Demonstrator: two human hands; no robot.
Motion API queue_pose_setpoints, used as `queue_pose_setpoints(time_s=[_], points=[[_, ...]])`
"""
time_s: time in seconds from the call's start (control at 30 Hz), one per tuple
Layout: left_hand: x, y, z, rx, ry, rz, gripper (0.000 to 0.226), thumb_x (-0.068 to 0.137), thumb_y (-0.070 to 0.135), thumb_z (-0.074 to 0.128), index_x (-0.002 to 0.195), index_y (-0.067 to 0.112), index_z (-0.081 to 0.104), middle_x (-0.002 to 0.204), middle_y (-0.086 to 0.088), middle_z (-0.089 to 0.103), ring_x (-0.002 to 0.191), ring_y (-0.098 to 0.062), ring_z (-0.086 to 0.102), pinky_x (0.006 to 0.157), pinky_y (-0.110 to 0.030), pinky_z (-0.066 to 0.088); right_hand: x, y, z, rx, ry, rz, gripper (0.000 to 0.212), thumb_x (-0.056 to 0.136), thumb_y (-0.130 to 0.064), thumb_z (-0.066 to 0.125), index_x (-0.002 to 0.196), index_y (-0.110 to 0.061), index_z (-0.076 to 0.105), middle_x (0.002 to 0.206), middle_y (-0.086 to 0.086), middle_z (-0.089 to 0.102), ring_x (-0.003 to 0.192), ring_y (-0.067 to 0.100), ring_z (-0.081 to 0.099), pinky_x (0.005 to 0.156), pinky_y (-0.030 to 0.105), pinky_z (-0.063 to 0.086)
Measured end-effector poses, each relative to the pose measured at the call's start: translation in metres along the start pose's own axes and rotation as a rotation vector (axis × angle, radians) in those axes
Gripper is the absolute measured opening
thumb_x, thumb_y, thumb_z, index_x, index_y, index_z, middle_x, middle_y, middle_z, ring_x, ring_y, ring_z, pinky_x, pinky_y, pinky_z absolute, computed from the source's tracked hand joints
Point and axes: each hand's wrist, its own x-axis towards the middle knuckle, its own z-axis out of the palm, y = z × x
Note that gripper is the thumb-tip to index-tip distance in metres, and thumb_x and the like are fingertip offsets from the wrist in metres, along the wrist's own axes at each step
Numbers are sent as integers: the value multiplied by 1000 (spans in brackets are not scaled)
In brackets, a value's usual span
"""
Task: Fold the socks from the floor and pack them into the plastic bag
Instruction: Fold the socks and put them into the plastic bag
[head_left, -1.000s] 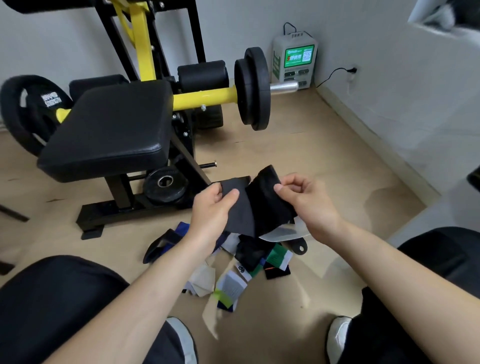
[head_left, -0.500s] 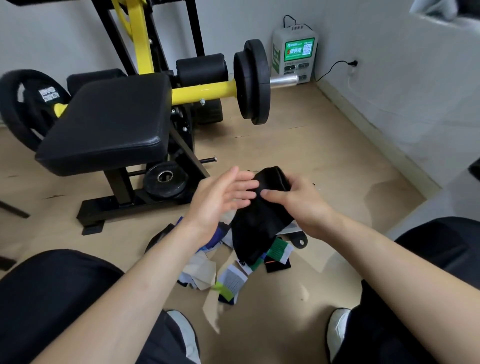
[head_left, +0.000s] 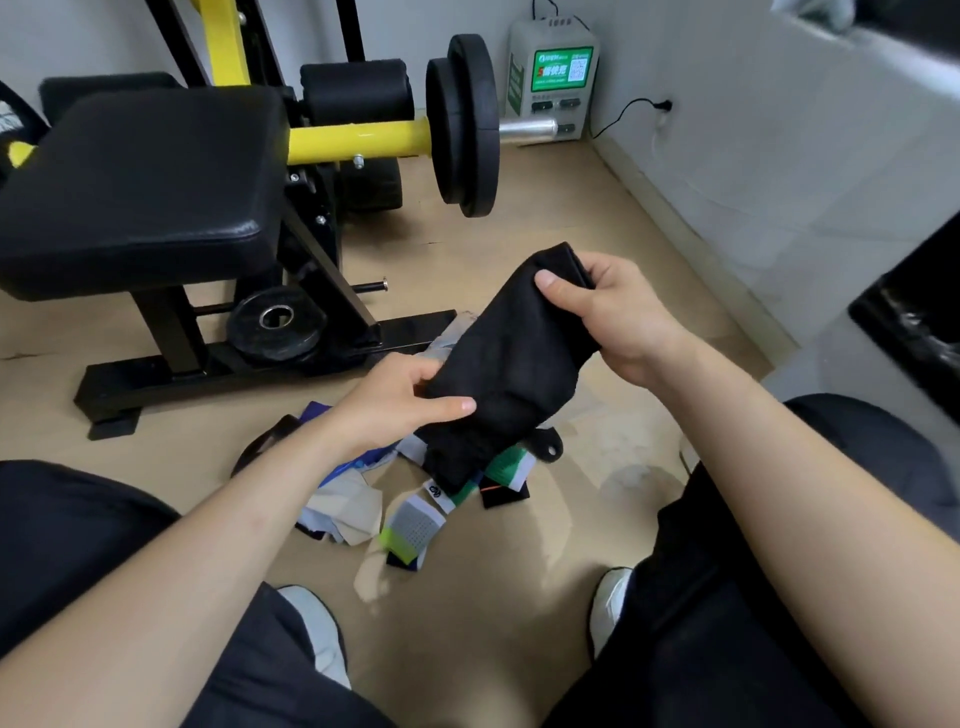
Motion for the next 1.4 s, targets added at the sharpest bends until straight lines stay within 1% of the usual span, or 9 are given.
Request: queue_pose_setpoints(time_s=[0.13,0.27,0.5,0.7,0.83,1.0,1.17,1.27,1.4], points=[[0,-2,-2,-22,64,-18,14,91,16,74,104,16,77,99,3,79,94,-11,74,79,-21,58,7,0,-23,-43,163,-31,17,94,-18,67,103,-5,68,90,7,69,79,20,66,69,39,53],[5,-5,-11,-310,277,-99,15,93,14,72,106,6,72,98,-11,78,95,-27,75,77,-31,62,12,2,-39,-62,281,-3,23,91,-16,71,102,4,68,87,5,68,75,15,64,67,30,52],[9,-5,-21,-501,633,-151,8,94,18,71,102,17,74,97,-2,78,95,-20,75,87,-45,61,18,13,-37,-52,362,111,8,93,-11,67,92,-2,67,75,8,65,56,16,60,58,30,55],[1,9,-20,-258,500,19,14,95,24,70,101,12,74,96,-8,77,91,-16,71,79,-35,54,14,22,-11,-31,238,90,7,91,-12,70,93,-8,64,81,9,65,61,15,62,55,24,53],[-6,19,-26,-141,297,128,17,95,23,69,101,8,73,99,-21,73,86,-22,68,83,-52,56,11,30,10,-149,-43,-64,26,86,-13,76,110,-17,68,102,2,69,87,15,66,81,25,56],[-14,29,-33,-142,159,201,9,95,13,66,101,12,73,92,-6,74,86,-14,67,80,-30,54,13,35,39,-284,-353,-123,49,81,-30,80,125,-39,60,127,-19,63,122,3,56,101,25,47],[-19,25,-46,-149,242,194,9,96,14,67,100,11,74,97,-18,74,88,-20,69,81,-37,55,17,39,51,-273,-453,-116,15,83,-14,79,93,-16,70,97,-4,70,91,7,64,84,18,47],[-21,24,-51,-161,343,165,9,97,16,66,98,16,75,97,-10,76,89,-18,71,80,-36,57,18,44,50,-294,-454,-35,14,84,-8,77,93,-1,68,90,7,71,80,12,66,79,29,55],[-20,21,-59,-184,486,120,10,98,20,65,101,16,74,97,-4,76,89,-12,71,77,-27,57,17,51,40,-422,-465,78,10,83,-8,78,89,-13,72,85,2,75,75,11,70,67,25,57]])
